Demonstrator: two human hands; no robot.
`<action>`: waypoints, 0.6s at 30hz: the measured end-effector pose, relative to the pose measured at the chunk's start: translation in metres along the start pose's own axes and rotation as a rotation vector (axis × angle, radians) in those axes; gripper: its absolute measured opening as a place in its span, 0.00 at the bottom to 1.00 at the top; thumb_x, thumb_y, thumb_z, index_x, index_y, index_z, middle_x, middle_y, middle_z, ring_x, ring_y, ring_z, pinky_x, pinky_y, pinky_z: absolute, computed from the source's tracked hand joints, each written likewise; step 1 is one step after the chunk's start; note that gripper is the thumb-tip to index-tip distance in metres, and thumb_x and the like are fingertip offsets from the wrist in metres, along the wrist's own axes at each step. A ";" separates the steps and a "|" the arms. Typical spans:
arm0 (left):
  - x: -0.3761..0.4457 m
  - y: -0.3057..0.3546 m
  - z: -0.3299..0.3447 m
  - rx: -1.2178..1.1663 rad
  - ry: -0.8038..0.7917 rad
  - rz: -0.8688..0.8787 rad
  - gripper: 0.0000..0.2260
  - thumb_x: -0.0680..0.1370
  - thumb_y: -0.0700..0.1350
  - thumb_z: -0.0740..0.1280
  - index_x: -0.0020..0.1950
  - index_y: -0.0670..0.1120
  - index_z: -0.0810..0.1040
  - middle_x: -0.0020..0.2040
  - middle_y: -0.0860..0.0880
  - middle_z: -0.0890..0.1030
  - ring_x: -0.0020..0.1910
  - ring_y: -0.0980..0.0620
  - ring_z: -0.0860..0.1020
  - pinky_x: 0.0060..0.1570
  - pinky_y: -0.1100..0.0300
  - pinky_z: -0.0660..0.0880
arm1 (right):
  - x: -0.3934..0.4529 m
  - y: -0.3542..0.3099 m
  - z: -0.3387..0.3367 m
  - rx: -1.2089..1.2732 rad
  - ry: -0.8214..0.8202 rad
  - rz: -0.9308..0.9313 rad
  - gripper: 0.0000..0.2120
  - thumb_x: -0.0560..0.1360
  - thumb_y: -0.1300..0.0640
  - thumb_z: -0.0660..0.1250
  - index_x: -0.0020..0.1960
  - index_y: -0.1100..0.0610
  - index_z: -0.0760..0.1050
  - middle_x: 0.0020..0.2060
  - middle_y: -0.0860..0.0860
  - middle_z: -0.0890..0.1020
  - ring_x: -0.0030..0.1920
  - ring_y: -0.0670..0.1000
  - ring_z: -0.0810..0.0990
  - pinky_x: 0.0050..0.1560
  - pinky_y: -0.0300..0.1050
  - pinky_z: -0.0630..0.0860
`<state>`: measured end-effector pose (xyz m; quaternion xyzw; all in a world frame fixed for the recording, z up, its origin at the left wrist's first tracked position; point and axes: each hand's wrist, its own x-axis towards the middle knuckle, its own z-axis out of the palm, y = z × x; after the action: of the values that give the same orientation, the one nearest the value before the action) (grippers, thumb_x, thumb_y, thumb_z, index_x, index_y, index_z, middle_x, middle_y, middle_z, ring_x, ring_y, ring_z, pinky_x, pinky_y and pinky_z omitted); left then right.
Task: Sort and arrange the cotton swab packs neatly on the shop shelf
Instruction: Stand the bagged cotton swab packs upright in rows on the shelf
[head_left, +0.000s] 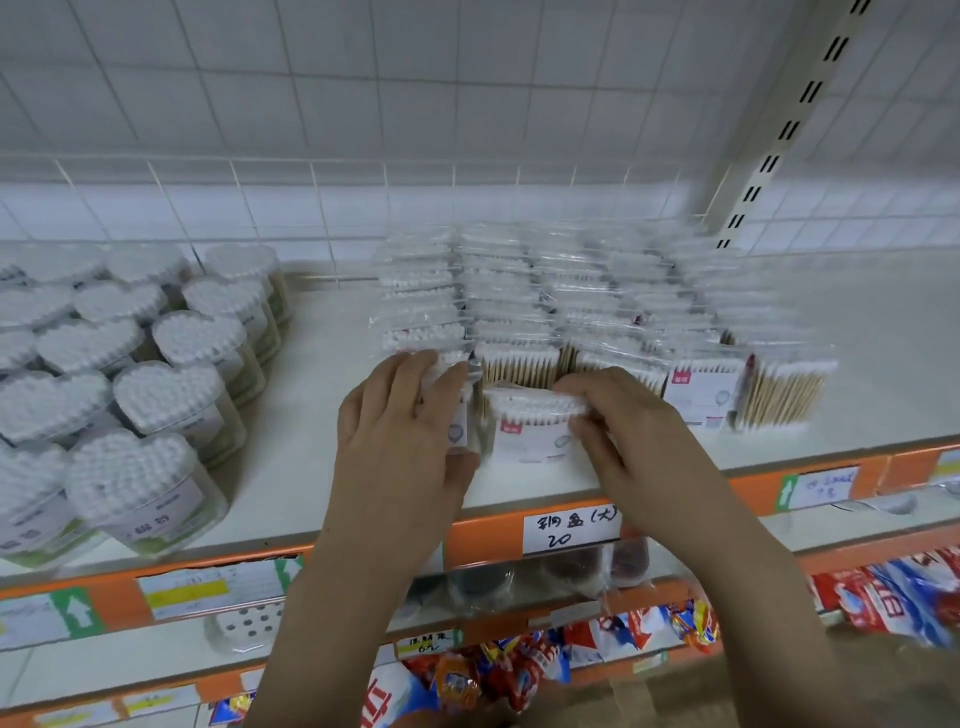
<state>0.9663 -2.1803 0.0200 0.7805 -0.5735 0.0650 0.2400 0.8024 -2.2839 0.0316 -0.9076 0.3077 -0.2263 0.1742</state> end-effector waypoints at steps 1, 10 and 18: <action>0.001 0.001 0.000 0.011 -0.006 -0.001 0.29 0.64 0.45 0.77 0.64 0.45 0.74 0.64 0.42 0.73 0.65 0.39 0.69 0.60 0.44 0.66 | 0.004 0.002 0.000 -0.005 -0.017 -0.013 0.15 0.77 0.65 0.60 0.62 0.55 0.73 0.52 0.46 0.72 0.43 0.39 0.69 0.47 0.23 0.64; 0.006 0.005 0.006 0.019 0.118 -0.023 0.21 0.73 0.55 0.67 0.63 0.46 0.76 0.63 0.45 0.75 0.64 0.41 0.70 0.60 0.44 0.66 | 0.022 0.012 -0.002 -0.033 -0.059 -0.117 0.15 0.76 0.60 0.64 0.63 0.54 0.74 0.53 0.51 0.76 0.54 0.51 0.72 0.55 0.36 0.64; 0.010 0.013 0.011 -0.006 0.241 0.000 0.12 0.71 0.44 0.67 0.53 0.42 0.81 0.53 0.45 0.80 0.54 0.41 0.77 0.54 0.44 0.73 | 0.052 0.022 -0.017 -0.102 0.048 -0.178 0.12 0.78 0.59 0.60 0.60 0.56 0.76 0.52 0.49 0.79 0.53 0.52 0.72 0.57 0.45 0.65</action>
<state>0.9559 -2.1965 0.0173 0.7662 -0.5408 0.1565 0.3096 0.8201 -2.3366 0.0516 -0.9333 0.2412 -0.2468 0.0996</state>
